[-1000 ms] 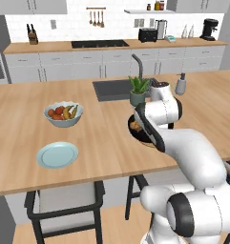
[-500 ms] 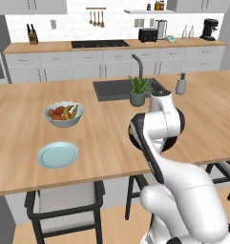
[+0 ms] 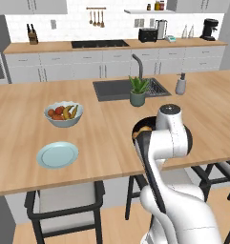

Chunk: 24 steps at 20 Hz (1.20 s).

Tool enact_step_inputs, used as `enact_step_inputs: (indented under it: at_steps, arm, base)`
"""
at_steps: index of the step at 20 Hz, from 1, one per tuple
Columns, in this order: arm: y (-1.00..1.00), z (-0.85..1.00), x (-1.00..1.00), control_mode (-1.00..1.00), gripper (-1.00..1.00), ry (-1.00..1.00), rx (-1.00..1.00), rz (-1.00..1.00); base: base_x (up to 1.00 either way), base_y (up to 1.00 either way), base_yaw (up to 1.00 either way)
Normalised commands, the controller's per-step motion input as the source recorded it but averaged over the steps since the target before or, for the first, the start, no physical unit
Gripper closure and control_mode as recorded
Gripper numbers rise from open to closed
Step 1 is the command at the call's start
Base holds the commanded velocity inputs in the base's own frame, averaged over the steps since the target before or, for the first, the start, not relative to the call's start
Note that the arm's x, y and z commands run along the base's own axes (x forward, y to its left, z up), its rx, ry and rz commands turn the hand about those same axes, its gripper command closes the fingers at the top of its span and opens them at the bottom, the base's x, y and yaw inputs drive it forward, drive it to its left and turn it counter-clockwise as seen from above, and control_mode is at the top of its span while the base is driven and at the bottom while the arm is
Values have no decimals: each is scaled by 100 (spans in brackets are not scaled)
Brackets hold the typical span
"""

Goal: Pick the chicken drumstick and bell pepper from their plates and place them in the bowl. Then put the bowl in the fridge.

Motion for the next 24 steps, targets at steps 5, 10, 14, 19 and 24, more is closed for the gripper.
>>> enact_step_inputs:
  at_steps: [5,10,14,19,24]
  arm:
    - [4,-2,-21,-100,100,-3,7,-3]
    - [3,0,-40,-100,100,-1,5,-6]
    - [1,-6,-5,-100,100,0,0,-7]
    - [0,-3,2,-100,100,-1,0,-1]
    - [0,0,0,-100,100,0,0,0]
  base:
    - [0,0,0]
    - [0,0,0]
    - [0,0,0]
    - [0,0,0]
    - [0,0,0]
